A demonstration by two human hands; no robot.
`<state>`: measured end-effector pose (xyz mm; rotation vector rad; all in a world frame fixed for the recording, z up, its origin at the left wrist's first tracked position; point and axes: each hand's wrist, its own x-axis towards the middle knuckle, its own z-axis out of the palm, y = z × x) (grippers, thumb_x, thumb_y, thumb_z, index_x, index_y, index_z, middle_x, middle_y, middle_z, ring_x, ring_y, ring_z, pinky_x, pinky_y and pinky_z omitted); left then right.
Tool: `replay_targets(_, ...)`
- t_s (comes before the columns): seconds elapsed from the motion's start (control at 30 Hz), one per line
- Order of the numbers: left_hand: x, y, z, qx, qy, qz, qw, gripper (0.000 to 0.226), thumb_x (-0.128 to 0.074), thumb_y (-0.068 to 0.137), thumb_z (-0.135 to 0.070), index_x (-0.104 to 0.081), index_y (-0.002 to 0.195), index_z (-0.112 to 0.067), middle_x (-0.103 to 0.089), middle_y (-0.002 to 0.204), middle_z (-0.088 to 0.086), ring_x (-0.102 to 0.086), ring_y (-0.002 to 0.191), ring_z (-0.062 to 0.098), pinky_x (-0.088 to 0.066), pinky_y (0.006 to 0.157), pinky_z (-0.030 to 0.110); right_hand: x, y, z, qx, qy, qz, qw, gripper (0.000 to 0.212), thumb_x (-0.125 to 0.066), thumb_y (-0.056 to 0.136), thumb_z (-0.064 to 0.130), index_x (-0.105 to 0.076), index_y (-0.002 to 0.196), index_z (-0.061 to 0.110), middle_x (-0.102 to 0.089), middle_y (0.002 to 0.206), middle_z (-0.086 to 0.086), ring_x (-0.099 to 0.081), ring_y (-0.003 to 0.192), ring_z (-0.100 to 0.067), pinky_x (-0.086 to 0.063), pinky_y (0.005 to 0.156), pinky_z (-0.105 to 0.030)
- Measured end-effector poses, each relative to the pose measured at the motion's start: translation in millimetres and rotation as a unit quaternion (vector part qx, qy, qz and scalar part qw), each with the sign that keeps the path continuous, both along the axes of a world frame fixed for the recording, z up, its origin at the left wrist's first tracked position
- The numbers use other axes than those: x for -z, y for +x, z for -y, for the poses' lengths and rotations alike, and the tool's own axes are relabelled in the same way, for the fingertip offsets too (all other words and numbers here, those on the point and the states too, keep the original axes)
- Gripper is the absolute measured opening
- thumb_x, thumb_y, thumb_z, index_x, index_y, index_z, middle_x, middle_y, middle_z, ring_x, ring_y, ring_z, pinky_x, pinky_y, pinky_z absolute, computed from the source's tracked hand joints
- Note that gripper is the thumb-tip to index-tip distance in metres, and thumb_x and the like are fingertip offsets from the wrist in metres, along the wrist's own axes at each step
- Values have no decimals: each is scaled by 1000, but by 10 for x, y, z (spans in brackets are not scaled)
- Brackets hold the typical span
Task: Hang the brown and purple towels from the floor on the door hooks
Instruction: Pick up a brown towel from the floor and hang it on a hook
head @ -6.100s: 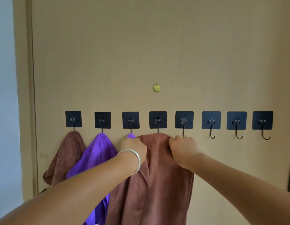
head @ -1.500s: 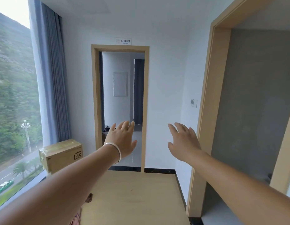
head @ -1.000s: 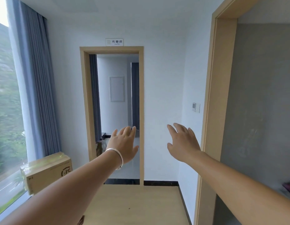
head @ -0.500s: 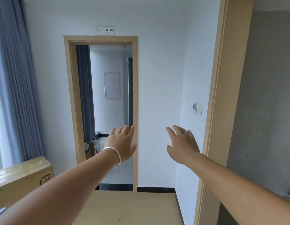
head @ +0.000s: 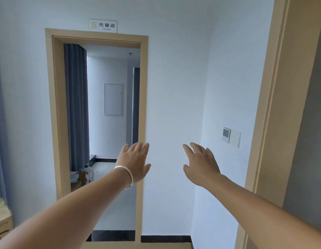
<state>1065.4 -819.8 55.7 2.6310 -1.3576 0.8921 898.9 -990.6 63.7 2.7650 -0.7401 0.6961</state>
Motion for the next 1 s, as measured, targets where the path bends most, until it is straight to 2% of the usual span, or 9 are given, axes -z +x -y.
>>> replay_targets(0.5, 106, 1710, 1269, -23, 9, 3, 1000, 69, -38, 95, -48, -10, 150, -17, -25, 152, 2, -21, 141, 20, -12, 117, 45, 176, 1856, 1383, -35, 13, -3, 999, 66, -44, 94, 32, -13, 152, 21, -13, 159, -6, -11, 145, -19, -11, 118, -43)
replay_targets(0.8, 200, 2772, 1841, -128, 16, -7, 992, 70, -35, 95, -49, -7, 152, -19, -20, 156, 2, -18, 144, 20, -12, 118, 45, 158, 3254, 2265, -131, 3, 2, 991, 65, -44, 94, 32, -15, 152, 21, -15, 158, -6, -12, 145, -20, -10, 118, -43)
replay_targets(1.0, 349, 3413, 1846, -200, 9, -25, 979, 71, -35, 94, -55, -10, 151, -22, -24, 155, 0, -22, 143, 22, -16, 118, 48, 262, 4129, 2376, -202, 8, -10, 979, 61, -44, 93, 26, -21, 149, 19, -24, 153, -5, -20, 142, -22, -13, 117, -43)
